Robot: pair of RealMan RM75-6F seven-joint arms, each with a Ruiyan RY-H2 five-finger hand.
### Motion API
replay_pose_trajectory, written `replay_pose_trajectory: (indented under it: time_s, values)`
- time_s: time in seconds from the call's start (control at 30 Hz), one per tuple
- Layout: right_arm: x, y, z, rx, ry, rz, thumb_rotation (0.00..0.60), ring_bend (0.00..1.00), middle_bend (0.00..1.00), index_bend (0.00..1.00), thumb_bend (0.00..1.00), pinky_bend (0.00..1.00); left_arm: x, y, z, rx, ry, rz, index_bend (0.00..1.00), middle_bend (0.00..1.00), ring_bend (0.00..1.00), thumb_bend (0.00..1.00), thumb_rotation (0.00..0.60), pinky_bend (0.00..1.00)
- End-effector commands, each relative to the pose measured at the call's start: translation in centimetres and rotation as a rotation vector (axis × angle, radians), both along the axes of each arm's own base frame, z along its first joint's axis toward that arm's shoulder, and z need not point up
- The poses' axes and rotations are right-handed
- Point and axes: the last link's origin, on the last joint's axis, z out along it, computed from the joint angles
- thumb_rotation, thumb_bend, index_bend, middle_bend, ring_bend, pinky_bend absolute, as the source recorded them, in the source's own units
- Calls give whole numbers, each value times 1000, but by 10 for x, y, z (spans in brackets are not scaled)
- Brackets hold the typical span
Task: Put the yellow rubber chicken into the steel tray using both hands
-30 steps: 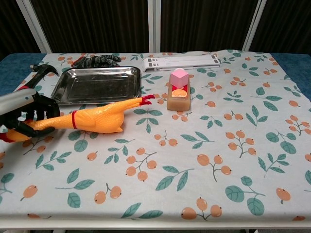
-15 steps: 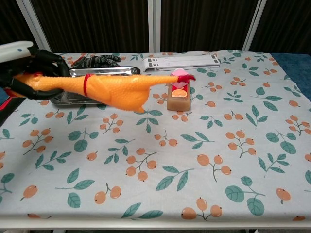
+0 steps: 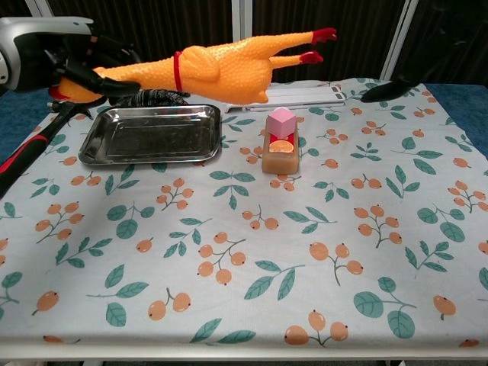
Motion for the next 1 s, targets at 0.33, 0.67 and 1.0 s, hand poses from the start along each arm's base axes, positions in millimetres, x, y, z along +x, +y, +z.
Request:
replay_pose_trajectory:
  time_s: [0.33,0.67,1.0]
  values:
    - [45,-37,-46,-47,100,25,600,0,183,51,58,60,13,3,5,-22,-3,-1,748,752,666,676,600,802]
    - [64,-48,-63,-67,106,29,600,150,430,417,181,107,16,2,9,-23,3,-9,749,752,666,676,600,802]
    - [74,-54,-77,-62,96,21,600,485,789,836,589,223,17,0,10,-25,-2,-14,749,752,667,676,600,802]
